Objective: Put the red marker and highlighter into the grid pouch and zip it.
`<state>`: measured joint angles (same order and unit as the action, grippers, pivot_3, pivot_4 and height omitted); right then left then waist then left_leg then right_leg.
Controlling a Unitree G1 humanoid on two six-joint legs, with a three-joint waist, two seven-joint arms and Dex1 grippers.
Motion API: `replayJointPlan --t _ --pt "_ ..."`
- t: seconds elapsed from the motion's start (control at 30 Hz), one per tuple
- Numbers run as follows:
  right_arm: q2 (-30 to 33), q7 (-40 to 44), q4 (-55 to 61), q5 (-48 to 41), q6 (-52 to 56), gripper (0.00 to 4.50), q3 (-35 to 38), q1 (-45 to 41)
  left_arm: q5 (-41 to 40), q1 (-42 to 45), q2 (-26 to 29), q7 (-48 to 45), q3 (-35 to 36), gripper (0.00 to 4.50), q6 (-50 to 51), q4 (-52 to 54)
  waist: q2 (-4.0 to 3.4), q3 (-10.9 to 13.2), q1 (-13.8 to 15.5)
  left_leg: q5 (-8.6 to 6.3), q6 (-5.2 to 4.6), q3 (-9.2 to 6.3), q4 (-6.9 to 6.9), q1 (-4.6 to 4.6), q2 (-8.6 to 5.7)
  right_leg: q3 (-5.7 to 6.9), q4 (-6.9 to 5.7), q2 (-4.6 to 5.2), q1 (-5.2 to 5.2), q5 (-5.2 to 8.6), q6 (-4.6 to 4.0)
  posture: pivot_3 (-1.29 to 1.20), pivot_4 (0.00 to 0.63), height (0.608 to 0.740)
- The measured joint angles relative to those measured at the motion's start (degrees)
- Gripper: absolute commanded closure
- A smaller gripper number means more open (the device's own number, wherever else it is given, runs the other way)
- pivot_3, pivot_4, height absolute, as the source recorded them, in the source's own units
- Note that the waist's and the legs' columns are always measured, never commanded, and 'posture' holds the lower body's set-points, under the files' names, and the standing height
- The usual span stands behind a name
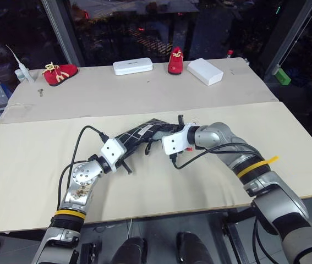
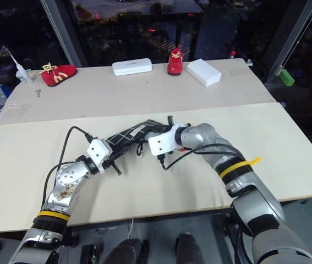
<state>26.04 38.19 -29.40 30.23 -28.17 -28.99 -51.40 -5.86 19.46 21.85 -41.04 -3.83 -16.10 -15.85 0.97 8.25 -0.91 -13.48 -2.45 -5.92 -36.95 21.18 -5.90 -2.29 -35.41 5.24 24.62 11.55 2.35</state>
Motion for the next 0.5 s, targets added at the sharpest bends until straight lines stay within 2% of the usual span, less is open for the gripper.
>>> replayJointPlan --t 0.2,0.27,0.4,0.43,0.5 --pt "-0.57 0.11 -1.66 -0.22 -3.36 3.45 0.23 0.0 -0.01 -0.53 -0.05 -0.4 -0.13 4.5 -0.01 0.14 0.0 0.0 -0.12 0.01 0.02 0.0 0.0 -0.01 0.0 -0.01 -0.05 -0.02 0.01 0.0 0.0 0.0 0.15 0.74" --pt "-0.91 0.59 -2.29 -1.27 -3.61 2.42 0.47 0.0 -0.02 -0.64 -0.08 -0.41 -0.12 4.5 -0.04 0.3 0.0 0.0 -0.15 0.01 0.02 0.0 0.0 -0.01 0.01 -0.03 -0.13 -0.02 0.06 0.0 -0.01 0.0 0.15 0.74" --pt "-3.74 2.94 -2.59 -5.77 -4.21 1.09 0.63 -0.06 -0.02 -0.62 -0.82 0.19 -0.09 4.5 0.0 0.56 0.0 0.0 -0.49 0.03 0.07 0.02 0.0 -0.01 0.01 -0.05 -0.36 -0.01 0.2 0.0 -0.01 0.0 0.15 0.74" --pt "-3.71 2.77 -2.98 -5.78 -4.1 0.84 0.78 -0.21 -0.02 -0.63 -0.85 0.26 -0.1 4.5 0.0 0.74 0.0 0.0 -0.41 0.04 0.1 0.01 0.0 0.0 0.0 -0.05 -0.37 -0.01 0.22 0.0 -0.01 0.0 0.15 0.74" --pt "-3.25 2.36 -4.64 -5.91 -3.9 0.84 1.59 -1.37 -0.01 -0.63 -0.85 0.47 -0.09 4.5 0.02 1.35 0.0 0.0 -0.25 0.06 0.13 0.02 -0.01 0.01 -0.02 -0.06 -0.37 0.01 0.23 0.0 -0.01 0.0 0.15 0.74"
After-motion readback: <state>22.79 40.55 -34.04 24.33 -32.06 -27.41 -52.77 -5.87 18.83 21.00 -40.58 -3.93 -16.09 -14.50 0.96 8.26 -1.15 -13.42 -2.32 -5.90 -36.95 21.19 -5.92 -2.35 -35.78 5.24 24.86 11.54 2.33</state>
